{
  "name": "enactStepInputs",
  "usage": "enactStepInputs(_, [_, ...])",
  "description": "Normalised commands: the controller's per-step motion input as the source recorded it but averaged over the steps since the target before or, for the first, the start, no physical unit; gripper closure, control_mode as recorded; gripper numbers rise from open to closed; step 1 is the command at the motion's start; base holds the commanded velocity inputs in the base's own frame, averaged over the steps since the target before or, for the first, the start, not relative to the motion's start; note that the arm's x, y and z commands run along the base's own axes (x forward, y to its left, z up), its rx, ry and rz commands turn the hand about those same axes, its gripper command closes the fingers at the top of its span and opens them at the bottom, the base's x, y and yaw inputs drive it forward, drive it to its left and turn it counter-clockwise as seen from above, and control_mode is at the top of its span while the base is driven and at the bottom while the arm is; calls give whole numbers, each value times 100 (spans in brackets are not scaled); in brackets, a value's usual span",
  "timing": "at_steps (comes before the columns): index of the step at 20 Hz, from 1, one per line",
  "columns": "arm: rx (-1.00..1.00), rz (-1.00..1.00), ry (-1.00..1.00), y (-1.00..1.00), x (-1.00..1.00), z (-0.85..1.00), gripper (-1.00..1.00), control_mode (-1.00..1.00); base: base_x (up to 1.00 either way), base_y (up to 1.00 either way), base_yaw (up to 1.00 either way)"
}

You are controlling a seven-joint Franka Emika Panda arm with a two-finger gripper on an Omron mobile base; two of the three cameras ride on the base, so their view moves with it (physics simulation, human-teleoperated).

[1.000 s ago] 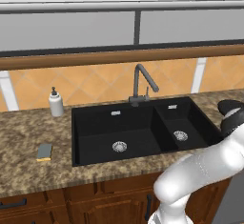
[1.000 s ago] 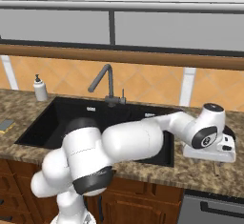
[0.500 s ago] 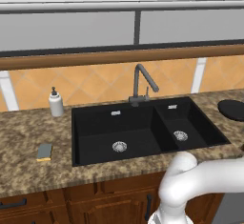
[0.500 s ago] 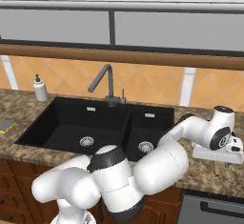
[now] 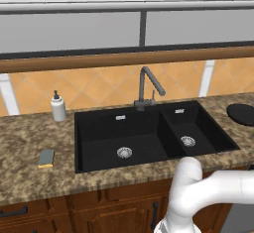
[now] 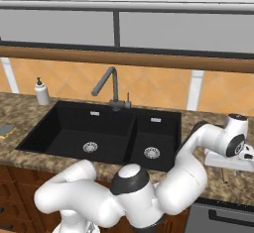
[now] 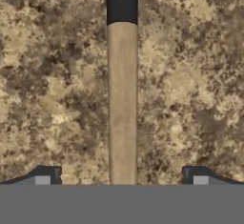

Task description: Pick the pan and sponge and place them into the sink. Then turn on the water.

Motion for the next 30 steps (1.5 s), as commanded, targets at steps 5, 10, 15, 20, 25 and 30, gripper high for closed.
enactStepInputs(5, [0,5,0,-7,12,-33,-100,-100,0,0,0])
enactStepInputs(10, [0,4,0,0,0,-35,-100,-100,0,0,0])
enactStepInputs(15, [0,1,0,3,0,-38,-100,-100,0,0,0])
enactStepInputs(20, [-4,0,0,22,0,-39,100,-100,0,0,0])
enactStepInputs(25, [-4,-1,0,75,0,-26,100,-100,0,0,0])
enactStepInputs(30, [0,-3,0,60,-1,-21,100,-100,0,0,0])
